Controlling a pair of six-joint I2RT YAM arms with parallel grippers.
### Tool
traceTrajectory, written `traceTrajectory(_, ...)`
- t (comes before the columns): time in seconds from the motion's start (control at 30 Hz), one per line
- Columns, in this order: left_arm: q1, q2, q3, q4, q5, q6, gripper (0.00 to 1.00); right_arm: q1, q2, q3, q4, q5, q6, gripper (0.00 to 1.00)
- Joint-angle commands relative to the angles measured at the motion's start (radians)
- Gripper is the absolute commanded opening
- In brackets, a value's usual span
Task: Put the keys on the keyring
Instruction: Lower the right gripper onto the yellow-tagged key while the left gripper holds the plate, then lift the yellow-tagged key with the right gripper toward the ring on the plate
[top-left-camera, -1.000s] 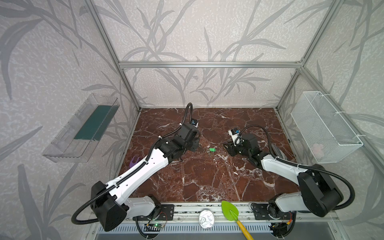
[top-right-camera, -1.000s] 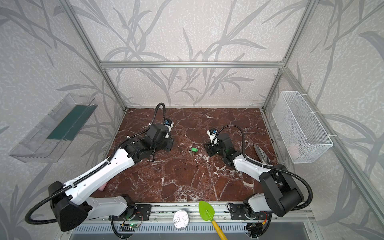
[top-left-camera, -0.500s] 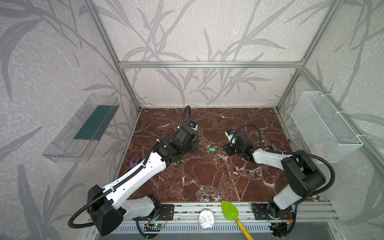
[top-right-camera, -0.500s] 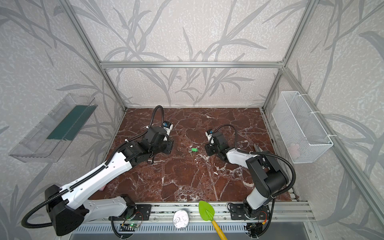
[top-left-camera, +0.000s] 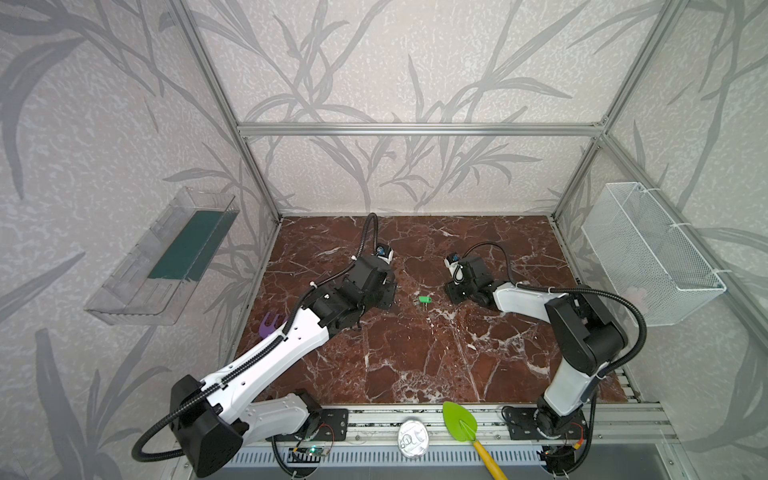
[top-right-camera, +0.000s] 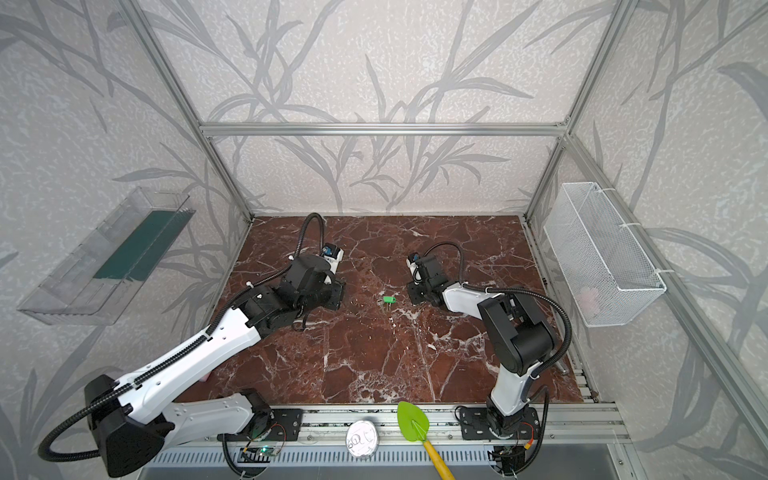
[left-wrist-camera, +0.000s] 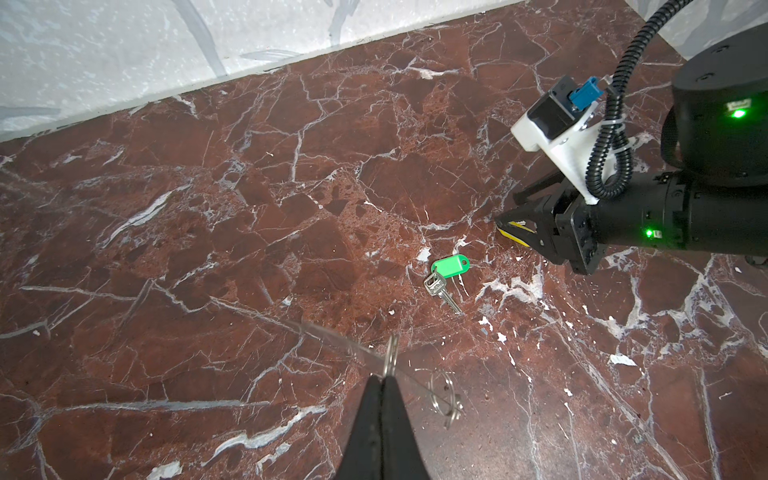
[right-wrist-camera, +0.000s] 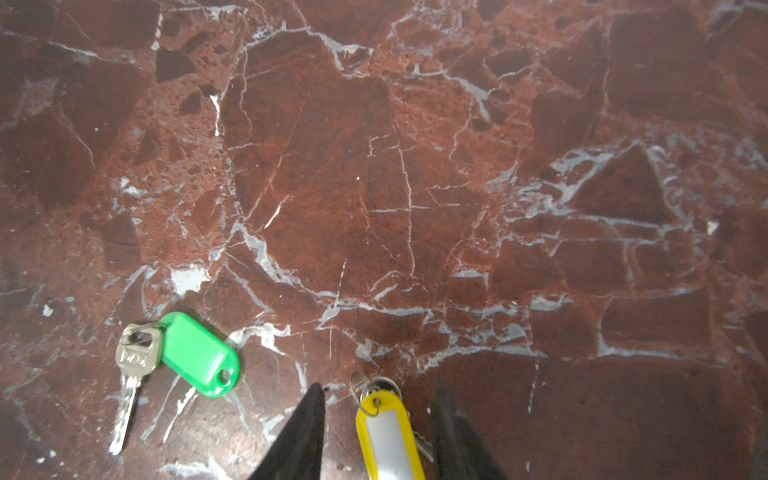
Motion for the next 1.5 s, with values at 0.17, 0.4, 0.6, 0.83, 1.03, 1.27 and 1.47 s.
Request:
traceTrajectory(0.17,-0.004,-0.040,-0.031,0.039,-0.002,-0.025,0.00,0.007,0.042,0.061,-0.099,0.011,0.001,0.39)
traceTrajectory(0.4,-0.004,-0.049,-0.040,0.044,-0.004,-0.022,0.00,0.008,0.067,0.096,-0.141,0.004,-0.004,0.28)
traceTrajectory(0.6,-0.004,-0.044,-0.040,0.047,0.000,-0.022,0.00,0.008,0.077,0.109,-0.151,-0.005,-0.008,0.25)
traceTrajectory(0.83,-0.004,-0.038,-0.037,0.050,0.006,-0.020,0.00,0.009,0.093,0.127,-0.166,-0.006,-0.009,0.23)
traceTrajectory(1.03,-0.004,-0.035,-0.037,0.052,0.009,-0.020,0.00,0.009,0.093,0.127,-0.164,-0.004,-0.010,0.15)
traceTrajectory(1.27,-0.004,-0.032,-0.035,0.053,0.015,-0.020,0.00,0.009,0.083,0.121,-0.155,-0.009,-0.017,0.00)
traceTrajectory(1.47,-0.006,-0.035,-0.031,0.053,0.036,-0.015,0.00,0.008,-0.042,0.085,-0.176,-0.062,-0.063,0.00)
